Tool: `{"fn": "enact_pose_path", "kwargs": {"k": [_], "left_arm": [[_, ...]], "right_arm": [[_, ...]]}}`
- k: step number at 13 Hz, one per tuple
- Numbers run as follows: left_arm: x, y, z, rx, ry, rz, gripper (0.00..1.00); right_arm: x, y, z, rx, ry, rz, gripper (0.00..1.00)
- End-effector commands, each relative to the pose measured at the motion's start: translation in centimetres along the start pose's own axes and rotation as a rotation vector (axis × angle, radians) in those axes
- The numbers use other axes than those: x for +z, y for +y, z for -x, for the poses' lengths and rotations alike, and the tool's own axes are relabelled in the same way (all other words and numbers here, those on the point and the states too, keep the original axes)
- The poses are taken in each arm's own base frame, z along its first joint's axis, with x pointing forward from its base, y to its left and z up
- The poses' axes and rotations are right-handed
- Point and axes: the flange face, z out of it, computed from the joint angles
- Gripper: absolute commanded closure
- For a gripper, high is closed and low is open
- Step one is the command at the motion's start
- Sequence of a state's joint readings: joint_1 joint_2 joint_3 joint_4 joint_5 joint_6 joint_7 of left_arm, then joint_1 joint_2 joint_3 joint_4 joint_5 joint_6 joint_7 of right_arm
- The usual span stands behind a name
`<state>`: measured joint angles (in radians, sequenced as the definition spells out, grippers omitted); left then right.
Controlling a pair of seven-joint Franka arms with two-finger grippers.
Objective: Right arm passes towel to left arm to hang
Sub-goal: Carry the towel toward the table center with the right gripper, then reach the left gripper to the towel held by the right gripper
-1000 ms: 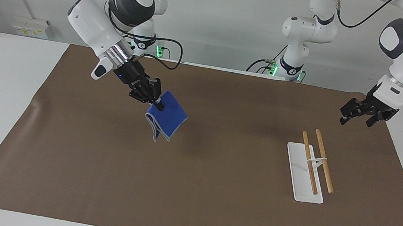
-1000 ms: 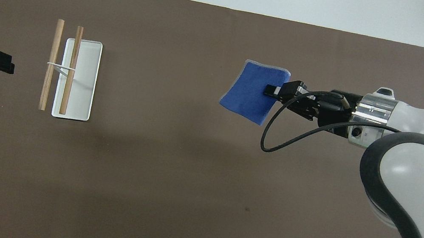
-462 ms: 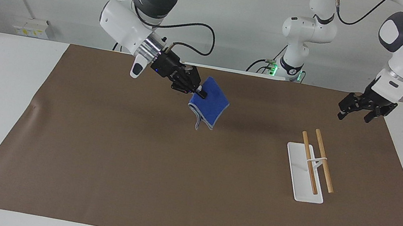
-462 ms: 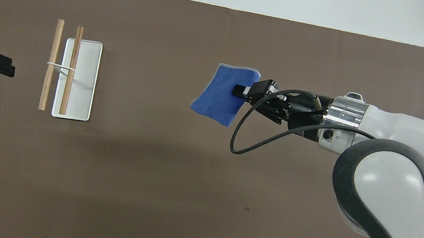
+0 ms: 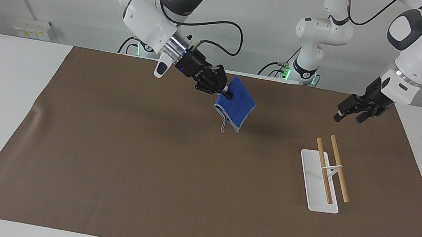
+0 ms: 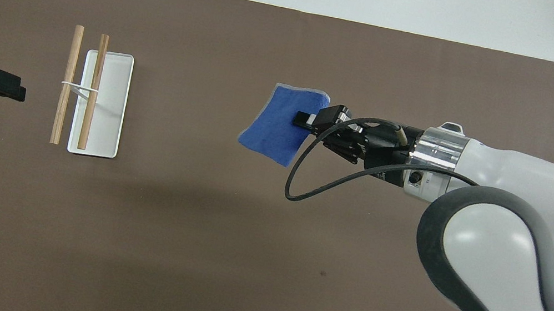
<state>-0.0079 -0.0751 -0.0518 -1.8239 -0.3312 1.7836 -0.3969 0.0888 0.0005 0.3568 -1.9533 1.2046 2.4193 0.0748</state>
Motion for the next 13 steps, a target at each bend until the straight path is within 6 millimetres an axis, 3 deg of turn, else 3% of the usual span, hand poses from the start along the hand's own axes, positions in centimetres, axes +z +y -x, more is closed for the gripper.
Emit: {"fn": "enact_pose_path", "kwargs": {"k": [1, 9, 11, 13], "left_arm": [[0.6, 1.1, 2.4, -0.178, -0.043, 0.070, 0.00], [6.7, 12.6, 11.5, -0.626, 0.015, 0.373, 0.00], [7.5, 14.3, 12.6, -0.695, 0.053, 0.462, 0.00], [8.3, 14.7, 12.7, -0.707, 0.066, 0.481, 0.00]], "right_arm": [[1.4, -0.9, -0.2, 0.006, 0.027, 0.001, 1.00], [1.9, -1.1, 0.4, 0.017, 0.015, 0.002, 1.00], [1.8, -1.1, 0.2, 0.017, 0.014, 0.002, 1.00], [1.8, -1.2, 0.2, 0.014, 0.014, 0.002, 1.00]]}}
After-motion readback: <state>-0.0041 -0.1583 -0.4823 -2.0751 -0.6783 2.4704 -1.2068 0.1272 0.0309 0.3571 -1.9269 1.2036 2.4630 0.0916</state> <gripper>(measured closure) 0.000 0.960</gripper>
